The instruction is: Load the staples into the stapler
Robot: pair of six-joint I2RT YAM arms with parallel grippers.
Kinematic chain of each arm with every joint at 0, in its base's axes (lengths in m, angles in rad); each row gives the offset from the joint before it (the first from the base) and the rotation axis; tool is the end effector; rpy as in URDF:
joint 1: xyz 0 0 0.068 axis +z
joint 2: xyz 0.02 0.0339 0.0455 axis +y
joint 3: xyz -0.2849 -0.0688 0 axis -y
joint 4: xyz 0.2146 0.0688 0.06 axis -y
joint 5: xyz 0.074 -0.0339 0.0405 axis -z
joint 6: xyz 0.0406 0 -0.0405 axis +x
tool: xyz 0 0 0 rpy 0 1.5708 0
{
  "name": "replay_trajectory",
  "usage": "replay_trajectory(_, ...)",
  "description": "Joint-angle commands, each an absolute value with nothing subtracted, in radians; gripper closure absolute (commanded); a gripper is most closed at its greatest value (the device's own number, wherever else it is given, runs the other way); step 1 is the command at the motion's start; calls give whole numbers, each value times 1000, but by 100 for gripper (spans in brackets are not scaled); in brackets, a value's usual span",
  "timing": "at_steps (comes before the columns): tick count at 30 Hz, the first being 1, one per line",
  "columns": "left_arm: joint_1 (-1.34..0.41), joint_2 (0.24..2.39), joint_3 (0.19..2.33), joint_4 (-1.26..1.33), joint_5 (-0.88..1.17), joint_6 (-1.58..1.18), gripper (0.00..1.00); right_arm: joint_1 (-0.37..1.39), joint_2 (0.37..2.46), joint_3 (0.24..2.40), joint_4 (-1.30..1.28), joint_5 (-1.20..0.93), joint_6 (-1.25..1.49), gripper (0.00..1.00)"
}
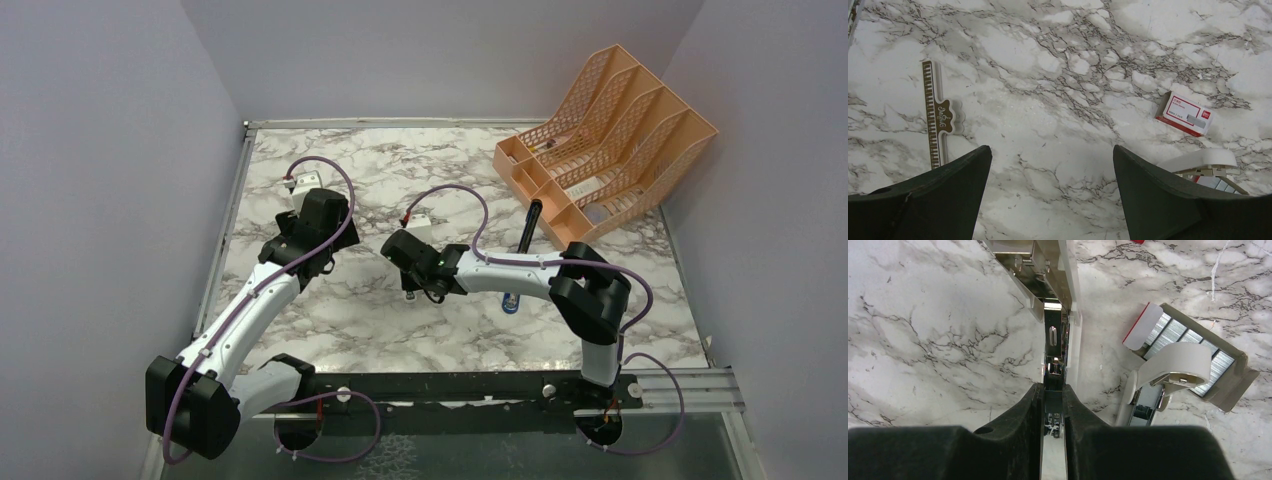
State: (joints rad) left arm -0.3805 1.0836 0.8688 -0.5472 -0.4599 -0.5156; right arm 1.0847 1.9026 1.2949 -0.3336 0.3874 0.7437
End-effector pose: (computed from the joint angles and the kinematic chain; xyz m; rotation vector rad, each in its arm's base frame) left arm 0.1821 -0.0534 0.3019 -0.3730 2.2071 0.0570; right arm 0.1953 0.3367 0.2194 -0.2604 2.4311 0.3371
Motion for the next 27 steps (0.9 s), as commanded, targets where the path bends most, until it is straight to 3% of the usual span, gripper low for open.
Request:
replay_trajectory(1,-376,1066,856,-537,-448,-520,9,1086,1896,1308,-313,412,755,79)
replay_trajectory(27,-376,1063,857,-537,-449,-520,9,1089,1888,1327,-308,404,751,79)
